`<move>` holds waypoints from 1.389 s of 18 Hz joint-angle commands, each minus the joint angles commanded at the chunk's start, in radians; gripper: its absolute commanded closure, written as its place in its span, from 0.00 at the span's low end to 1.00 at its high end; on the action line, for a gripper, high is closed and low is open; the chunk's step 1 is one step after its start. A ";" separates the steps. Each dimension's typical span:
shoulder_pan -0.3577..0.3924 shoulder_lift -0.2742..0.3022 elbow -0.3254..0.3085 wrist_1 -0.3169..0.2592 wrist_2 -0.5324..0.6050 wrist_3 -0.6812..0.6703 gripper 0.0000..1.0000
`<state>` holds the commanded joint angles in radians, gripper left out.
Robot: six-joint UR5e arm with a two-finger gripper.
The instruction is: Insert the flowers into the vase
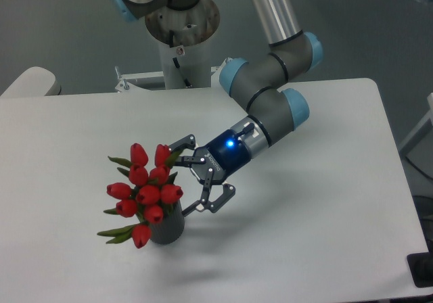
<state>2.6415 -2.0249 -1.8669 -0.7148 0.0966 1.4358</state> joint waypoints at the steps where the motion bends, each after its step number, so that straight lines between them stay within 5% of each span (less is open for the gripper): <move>1: 0.005 0.000 0.002 0.002 0.008 0.002 0.00; 13: 0.149 0.100 0.051 0.000 0.236 0.032 0.00; 18: 0.144 0.178 0.179 -0.023 0.576 -0.001 0.00; 25: 0.069 0.181 0.415 -0.257 1.044 0.008 0.00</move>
<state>2.7107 -1.8438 -1.4515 -0.9722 1.1405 1.4434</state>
